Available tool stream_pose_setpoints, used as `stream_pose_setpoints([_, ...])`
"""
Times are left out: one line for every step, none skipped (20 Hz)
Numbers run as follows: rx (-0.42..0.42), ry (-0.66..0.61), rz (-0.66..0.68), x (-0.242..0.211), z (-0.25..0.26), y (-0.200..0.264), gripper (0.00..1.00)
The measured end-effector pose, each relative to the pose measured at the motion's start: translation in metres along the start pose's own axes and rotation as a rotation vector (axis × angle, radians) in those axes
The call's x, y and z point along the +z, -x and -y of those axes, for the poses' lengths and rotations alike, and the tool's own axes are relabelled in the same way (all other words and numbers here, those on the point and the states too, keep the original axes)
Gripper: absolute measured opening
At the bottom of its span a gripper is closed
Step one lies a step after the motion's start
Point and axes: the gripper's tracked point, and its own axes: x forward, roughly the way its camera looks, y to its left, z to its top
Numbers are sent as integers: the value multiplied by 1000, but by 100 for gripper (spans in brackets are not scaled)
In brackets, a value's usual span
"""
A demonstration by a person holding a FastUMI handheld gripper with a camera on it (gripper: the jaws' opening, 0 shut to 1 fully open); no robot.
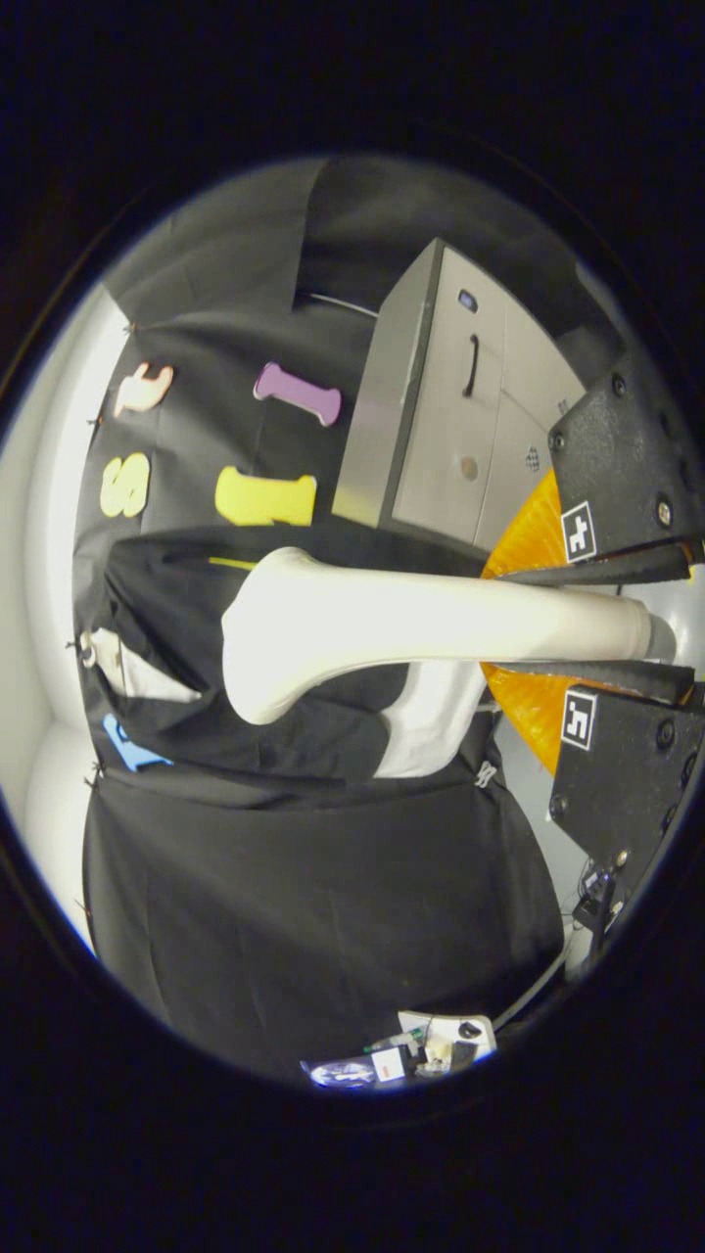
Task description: Iron the clothes twice with a garment steamer, once on the left side and once on the right side.
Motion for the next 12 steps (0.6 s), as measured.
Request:
stream_pose_setpoints([-10, -10, 16, -2, 17, 12, 34])
stream_pose_setpoints([-27, -9, 25, -5, 35, 22, 34])
stream_pose_setpoints([-42, -5, 23, -14, 52, 31, 34])
stream_pose_setpoints([-52, -13, 12, -22, 67, 39, 34])
stream_pose_setpoints([-60, -25, 0, -33, 78, 49, 34])
stream_pose_setpoints([-74, -38, -11, -40, 89, 55, 34])
stream_pose_setpoints([-82, -44, -16, -48, 99, 61, 34])
stream_pose_setpoints([-92, -51, -20, -52, 109, 66, 34])
stream_pose_setpoints([-99, -58, -22, -57, 116, 72, 34])
stream_pose_setpoints([-104, -64, -15, -63, 125, 78, 34])
stream_pose_setpoints([-116, -62, -15, -71, 135, 85, 34])
stream_pose_setpoints([-130, -72, -32, -81, 145, 92, 34])
